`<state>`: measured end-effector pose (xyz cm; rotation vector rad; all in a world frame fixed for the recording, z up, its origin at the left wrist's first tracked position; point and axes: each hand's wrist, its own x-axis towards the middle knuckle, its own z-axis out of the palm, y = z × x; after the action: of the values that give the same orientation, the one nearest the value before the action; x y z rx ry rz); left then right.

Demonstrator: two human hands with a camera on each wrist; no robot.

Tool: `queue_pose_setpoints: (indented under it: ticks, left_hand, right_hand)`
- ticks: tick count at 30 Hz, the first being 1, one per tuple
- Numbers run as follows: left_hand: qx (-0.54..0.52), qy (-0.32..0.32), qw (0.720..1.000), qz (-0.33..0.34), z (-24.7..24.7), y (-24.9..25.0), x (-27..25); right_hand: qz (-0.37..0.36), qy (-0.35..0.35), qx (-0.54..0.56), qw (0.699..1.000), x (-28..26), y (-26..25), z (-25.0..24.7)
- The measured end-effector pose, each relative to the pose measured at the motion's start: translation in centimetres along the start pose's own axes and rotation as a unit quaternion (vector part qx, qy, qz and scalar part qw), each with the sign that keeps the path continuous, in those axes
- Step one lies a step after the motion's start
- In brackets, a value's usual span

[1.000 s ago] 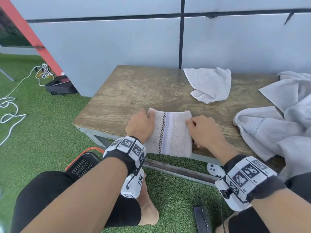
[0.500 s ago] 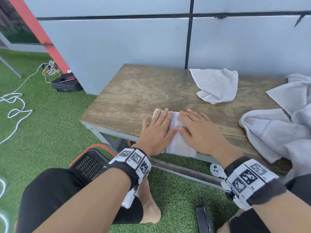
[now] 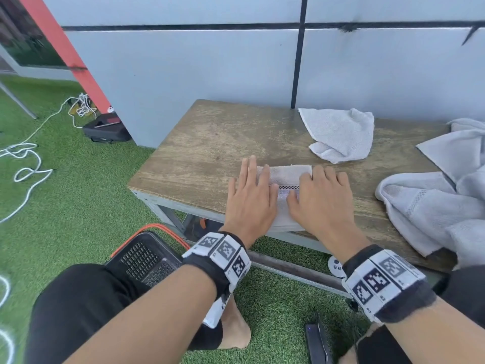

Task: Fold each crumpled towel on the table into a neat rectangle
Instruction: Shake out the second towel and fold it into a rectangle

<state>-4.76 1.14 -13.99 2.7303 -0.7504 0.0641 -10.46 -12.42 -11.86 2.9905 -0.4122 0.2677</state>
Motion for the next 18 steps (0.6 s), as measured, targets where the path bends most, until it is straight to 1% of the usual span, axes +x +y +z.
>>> queue_pose_setpoints:
  ticks: [2,3,4,6,7,9,12,16,18]
  left_hand:
    - [-0.025,-0.03,0.999,-0.005,1.1,0.3,-0.4]
    - [-0.036,-0.044,0.998,-0.007,1.5,0.3,-0.5]
    - [-0.043,-0.054,0.998,-0.009,1.9,0.2,-0.6]
    - [-0.037,-0.062,0.997,-0.003,2.3,-0.3,-0.6]
    - [-0.032,-0.065,0.997,0.004,2.3,-0.6,-0.5]
    - [-0.026,-0.07,0.997,0.006,2.2,-1.4,-0.5]
    - [-0.045,-0.061,0.997,-0.032,2.0,-2.1,-0.6]
    - [-0.102,-0.046,0.987,-0.117,2.1,-2.1,-1.0]
    - [-0.102,-0.033,0.984,-0.14,1.6,-1.9,-1.0]
  right_hand:
    - [-0.035,0.029,0.058,0.997,-0.3,0.0,1.0]
    - [-0.058,0.016,0.094,0.994,-0.5,0.0,1.6]
    - [-0.079,-0.018,0.127,0.989,-0.7,0.0,2.2]
    - [-0.089,-0.093,0.172,0.977,-0.9,0.3,3.3]
    - [-0.088,-0.114,0.183,0.973,-1.0,0.7,3.6]
    - [-0.088,-0.125,0.187,0.97,-1.1,1.2,3.8]
    - [-0.064,-0.138,0.204,0.967,-1.2,1.3,3.9]
    - [0.023,-0.159,0.241,0.957,-1.4,1.1,4.0]
    - [0.053,-0.168,0.248,0.953,-1.4,1.0,3.6]
